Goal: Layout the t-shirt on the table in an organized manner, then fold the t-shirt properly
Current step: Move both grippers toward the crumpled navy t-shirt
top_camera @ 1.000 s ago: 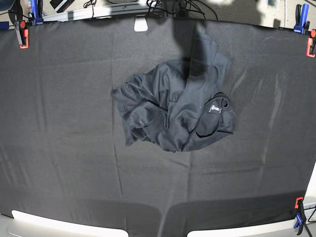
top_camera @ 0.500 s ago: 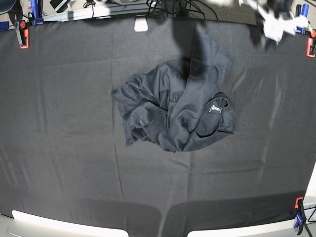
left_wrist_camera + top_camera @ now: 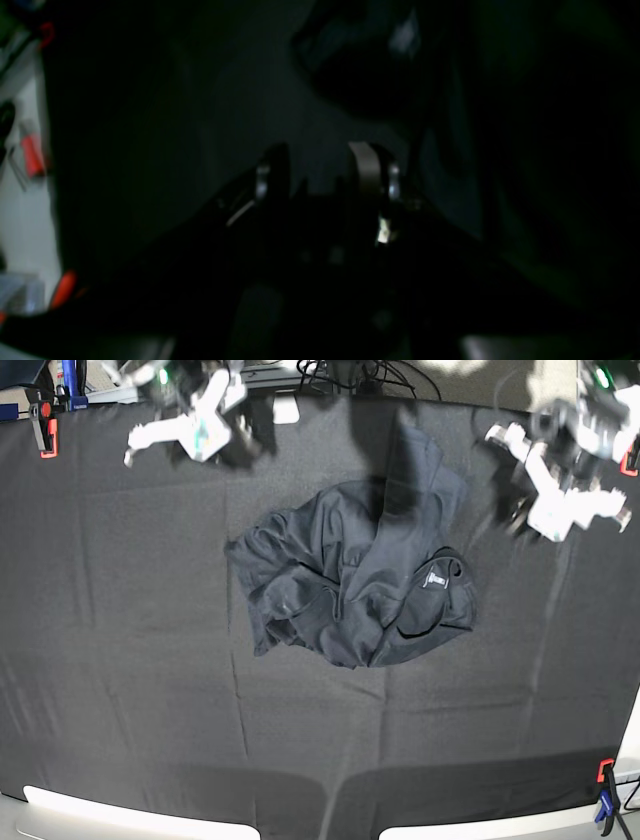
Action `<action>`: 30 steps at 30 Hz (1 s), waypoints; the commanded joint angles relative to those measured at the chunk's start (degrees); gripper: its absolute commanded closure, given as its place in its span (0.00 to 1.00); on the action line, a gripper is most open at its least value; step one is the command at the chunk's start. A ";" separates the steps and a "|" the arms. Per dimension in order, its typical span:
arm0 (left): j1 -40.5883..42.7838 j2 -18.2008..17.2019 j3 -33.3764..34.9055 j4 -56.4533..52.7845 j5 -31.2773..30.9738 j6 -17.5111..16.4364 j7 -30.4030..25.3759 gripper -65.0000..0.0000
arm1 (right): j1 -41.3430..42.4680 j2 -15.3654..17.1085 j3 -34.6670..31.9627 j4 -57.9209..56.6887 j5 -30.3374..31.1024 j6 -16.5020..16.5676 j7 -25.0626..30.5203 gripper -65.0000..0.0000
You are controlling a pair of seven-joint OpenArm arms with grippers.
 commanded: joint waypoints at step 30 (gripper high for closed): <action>-17.57 6.36 12.79 -17.94 -2.97 5.42 1.14 0.74 | 4.22 -0.04 0.22 1.16 0.17 -0.20 -4.79 0.68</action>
